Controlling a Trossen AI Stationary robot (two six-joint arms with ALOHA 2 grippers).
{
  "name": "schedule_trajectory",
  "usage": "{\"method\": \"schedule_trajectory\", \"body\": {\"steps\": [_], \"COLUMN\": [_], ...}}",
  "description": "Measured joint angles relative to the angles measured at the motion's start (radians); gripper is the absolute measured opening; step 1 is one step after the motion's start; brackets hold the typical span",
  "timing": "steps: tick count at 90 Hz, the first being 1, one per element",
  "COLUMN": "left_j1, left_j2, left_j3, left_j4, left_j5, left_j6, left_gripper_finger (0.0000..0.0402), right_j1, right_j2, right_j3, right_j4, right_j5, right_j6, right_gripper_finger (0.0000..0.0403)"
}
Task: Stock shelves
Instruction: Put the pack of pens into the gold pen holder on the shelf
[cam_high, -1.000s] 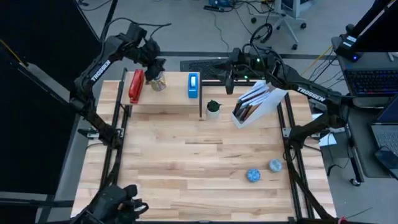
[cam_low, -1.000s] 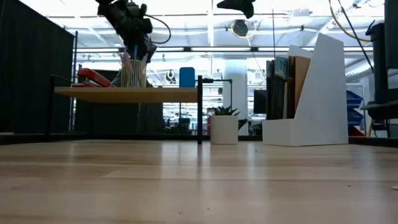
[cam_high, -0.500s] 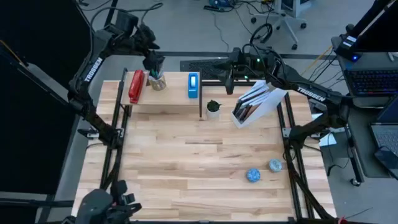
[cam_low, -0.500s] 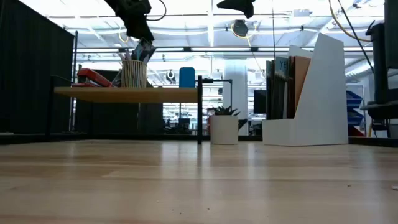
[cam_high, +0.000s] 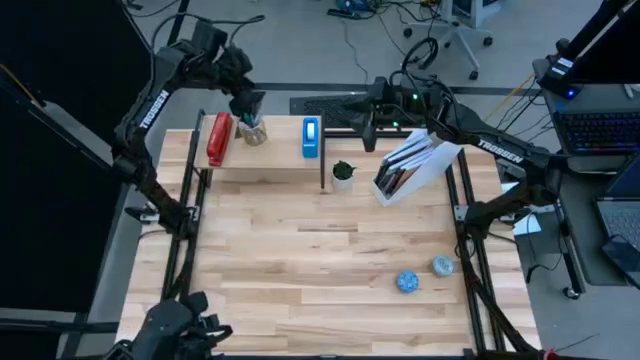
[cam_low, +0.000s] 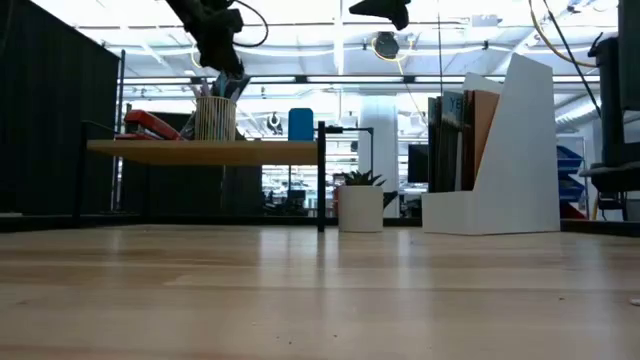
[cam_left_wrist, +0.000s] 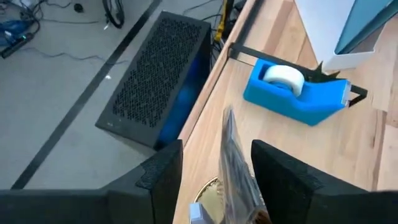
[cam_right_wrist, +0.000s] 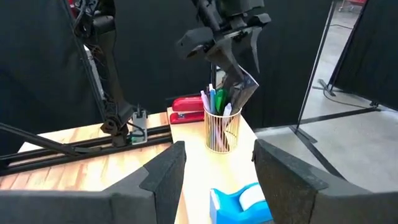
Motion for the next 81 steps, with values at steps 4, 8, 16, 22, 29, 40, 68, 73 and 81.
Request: {"method": "schedule_trajectory", "body": {"steps": [4,8,16,22,29,40,68,73,81], "left_j1": [-0.001,0.000,0.000,0.000,0.000,0.000,-0.002,-0.002,-0.002], "left_j2": [0.001,0.001,0.001,0.001,0.001,0.000,-0.055,-0.066,-0.074], "left_j3": [0.000,0.000,0.000,0.000,0.000,0.000,0.000,0.000,0.000], "left_j4": [0.000,-0.002,-0.005,-0.005,-0.003,0.002,0.076,0.087,0.088], "left_j5": [0.000,0.000,0.000,0.000,0.000,0.000,0.013,0.015,0.016], "left_j6": [0.000,0.000,0.000,0.000,0.000,0.000,-0.027,-0.027,-0.027], "left_gripper_finger": [0.0154,0.0133,0.0077,0.0028,0.0009,0.0002,0.0000,0.0000,0.0000], "right_j1": [0.000,0.000,0.000,0.000,0.000,0.000,0.000,0.000,0.000], "right_j2": [0.000,0.000,0.000,0.000,0.000,0.000,0.000,0.000,0.000], "right_j3": [0.000,0.000,0.000,0.000,0.000,0.000,0.000,0.000,0.000], "right_j4": [-0.007,-0.015,-0.024,-0.031,-0.039,-0.040,-0.040,-0.040,-0.039], "right_j5": [0.000,0.000,0.000,0.000,0.000,0.000,0.000,0.000,0.000], "right_j6": [0.000,0.000,-0.001,-0.008,-0.008,-0.012,-0.019,-0.020,-0.025], "right_gripper_finger": [0.0176,0.0176,0.0176,0.0176,0.0176,0.0176,0.0176,0.0176,0.0176]}}
